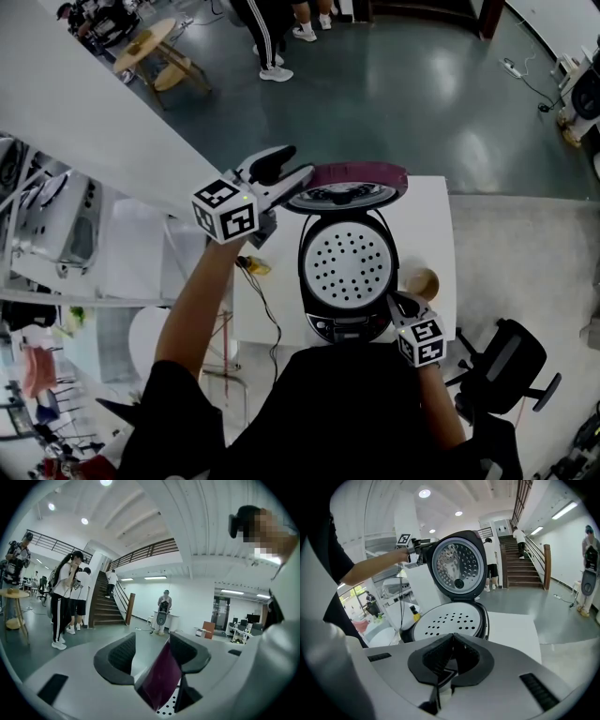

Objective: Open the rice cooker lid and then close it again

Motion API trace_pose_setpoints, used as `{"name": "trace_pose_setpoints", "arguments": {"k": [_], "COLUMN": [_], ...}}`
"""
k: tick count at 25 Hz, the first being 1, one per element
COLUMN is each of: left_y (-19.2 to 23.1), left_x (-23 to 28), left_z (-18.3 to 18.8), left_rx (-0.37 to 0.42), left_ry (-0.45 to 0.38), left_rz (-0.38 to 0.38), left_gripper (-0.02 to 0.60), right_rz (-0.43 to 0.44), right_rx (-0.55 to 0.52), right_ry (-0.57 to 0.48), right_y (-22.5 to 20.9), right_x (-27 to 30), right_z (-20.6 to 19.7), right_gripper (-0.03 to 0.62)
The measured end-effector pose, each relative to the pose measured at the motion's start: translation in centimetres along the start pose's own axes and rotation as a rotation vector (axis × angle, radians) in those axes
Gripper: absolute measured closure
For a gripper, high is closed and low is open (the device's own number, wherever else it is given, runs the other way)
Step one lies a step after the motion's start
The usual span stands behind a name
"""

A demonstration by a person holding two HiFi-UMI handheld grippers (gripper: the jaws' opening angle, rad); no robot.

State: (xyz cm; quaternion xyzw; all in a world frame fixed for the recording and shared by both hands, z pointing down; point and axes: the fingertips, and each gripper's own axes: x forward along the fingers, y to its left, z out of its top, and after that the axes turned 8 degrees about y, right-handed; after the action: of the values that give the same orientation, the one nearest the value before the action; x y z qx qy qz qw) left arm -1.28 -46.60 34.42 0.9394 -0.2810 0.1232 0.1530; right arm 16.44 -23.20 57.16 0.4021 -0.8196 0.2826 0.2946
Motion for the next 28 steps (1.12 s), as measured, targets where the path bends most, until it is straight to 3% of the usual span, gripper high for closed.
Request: {"name": "trace_pose_setpoints", "arguments": {"k": [10, 17, 28], "left_y": [-1.4, -2.6, -6.4], "left_x": [0.1, 0.0, -0.9], "left_z": [-0.7, -1.1, -2.7], "left_rx": [0.085, 0.1, 0.224], "left_ry": [0.077, 0.145, 0.247], "left_rz": [-0.073, -0.156, -0.265], "left_gripper": [0.39, 0.411, 0.466], "right_rz": [-0.002, 0.013, 0.013], "right_rx": [0.009, -0.002, -0.002], "right_ry": [-0.01, -0.018, -0.016], "right_y": [-0.2, 0.6, 0.8], "right_x": [-0.3, -0.3, -0.8], "right_z": [-0.1, 0.0, -1.0], "right_gripper": [0.594, 0.594, 0.594]}}
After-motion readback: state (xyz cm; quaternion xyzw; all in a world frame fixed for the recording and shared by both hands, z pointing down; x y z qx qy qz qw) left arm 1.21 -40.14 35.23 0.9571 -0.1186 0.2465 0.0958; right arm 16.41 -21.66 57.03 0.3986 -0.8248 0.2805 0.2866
